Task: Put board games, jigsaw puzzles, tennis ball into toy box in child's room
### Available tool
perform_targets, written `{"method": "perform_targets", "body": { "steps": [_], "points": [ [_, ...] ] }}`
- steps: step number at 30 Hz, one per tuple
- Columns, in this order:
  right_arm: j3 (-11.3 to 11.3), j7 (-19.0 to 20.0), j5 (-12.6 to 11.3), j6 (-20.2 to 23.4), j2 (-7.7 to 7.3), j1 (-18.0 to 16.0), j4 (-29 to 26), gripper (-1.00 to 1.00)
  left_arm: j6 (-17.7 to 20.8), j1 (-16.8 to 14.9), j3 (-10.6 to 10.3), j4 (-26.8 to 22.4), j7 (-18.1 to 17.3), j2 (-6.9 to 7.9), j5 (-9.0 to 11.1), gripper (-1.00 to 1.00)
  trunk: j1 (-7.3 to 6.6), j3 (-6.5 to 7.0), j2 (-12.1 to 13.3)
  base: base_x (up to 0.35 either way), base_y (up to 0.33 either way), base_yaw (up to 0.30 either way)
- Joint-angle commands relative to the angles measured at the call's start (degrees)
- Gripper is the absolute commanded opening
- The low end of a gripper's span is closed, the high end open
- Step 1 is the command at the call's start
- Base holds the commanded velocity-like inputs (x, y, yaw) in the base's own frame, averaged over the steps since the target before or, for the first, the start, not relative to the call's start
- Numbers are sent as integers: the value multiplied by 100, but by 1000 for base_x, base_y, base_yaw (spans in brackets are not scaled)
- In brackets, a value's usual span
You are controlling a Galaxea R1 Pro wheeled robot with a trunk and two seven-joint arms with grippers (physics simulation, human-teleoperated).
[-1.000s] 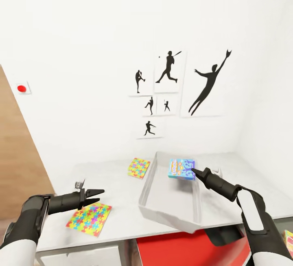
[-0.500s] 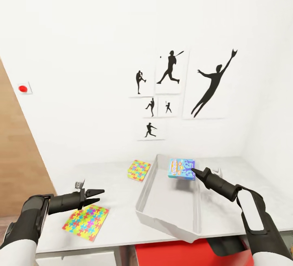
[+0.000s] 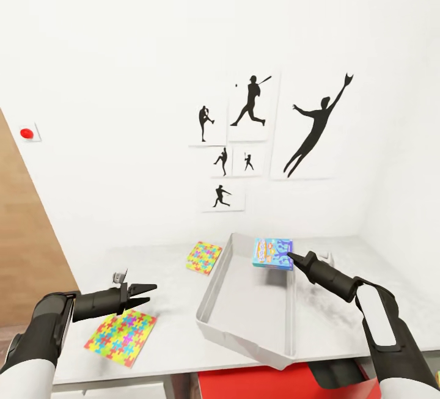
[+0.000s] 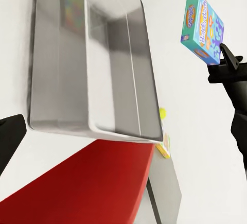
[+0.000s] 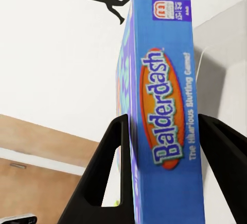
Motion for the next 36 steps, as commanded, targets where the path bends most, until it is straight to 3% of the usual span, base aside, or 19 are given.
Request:
{"method": "perform_targets", "body": {
  "steps": [1,36],
  "points": [
    [-11,42,29,30,1,-4,2,-100,58,-4,13,-3,-52,-3,-61,100,3,-4,-6,10,-10,0],
    [-11,42,21,33,1,-4,-4,-100,58,-4,13,-3,-52,-7,-62,100,3,-4,-6,69,-69,0]
  ]
}}
